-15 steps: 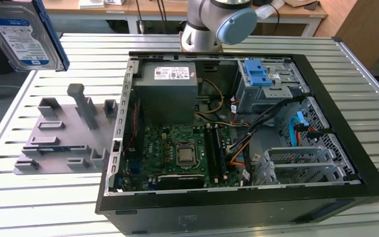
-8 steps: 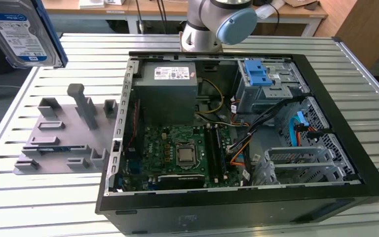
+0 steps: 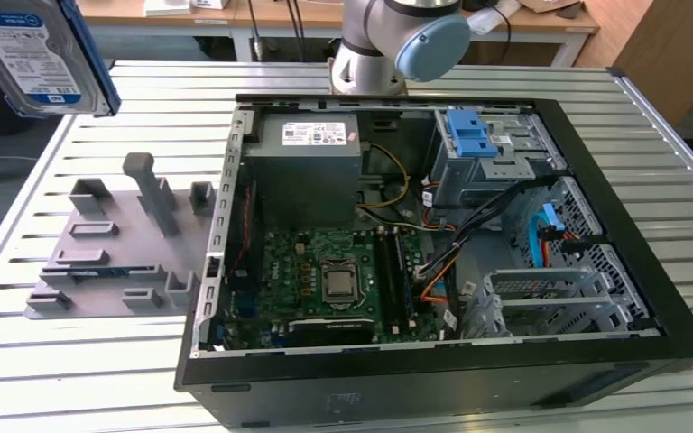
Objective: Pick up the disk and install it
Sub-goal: 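Pick up the disk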
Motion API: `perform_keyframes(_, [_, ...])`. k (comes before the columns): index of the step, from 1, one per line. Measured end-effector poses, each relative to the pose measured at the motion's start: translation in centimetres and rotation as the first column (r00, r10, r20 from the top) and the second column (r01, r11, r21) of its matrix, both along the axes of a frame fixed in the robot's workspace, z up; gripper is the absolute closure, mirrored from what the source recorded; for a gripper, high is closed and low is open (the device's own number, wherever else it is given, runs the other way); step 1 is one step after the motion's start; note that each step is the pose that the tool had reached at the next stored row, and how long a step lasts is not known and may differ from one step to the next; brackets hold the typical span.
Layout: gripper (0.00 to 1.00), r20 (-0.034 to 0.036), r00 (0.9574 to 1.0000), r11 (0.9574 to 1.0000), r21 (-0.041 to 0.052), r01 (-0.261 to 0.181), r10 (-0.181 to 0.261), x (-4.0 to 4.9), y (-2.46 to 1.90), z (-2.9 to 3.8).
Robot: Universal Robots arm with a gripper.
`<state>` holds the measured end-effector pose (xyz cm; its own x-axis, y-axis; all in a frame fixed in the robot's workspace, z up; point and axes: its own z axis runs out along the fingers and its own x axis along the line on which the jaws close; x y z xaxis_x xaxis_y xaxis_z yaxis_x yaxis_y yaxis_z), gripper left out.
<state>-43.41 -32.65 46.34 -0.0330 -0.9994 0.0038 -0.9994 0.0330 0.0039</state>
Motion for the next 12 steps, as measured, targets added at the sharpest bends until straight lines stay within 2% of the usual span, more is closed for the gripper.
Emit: perform_keyframes(12, [0.64,0.0,1.0,1.0,0.0,0.0,0.0,0.0,0.0,1.48])
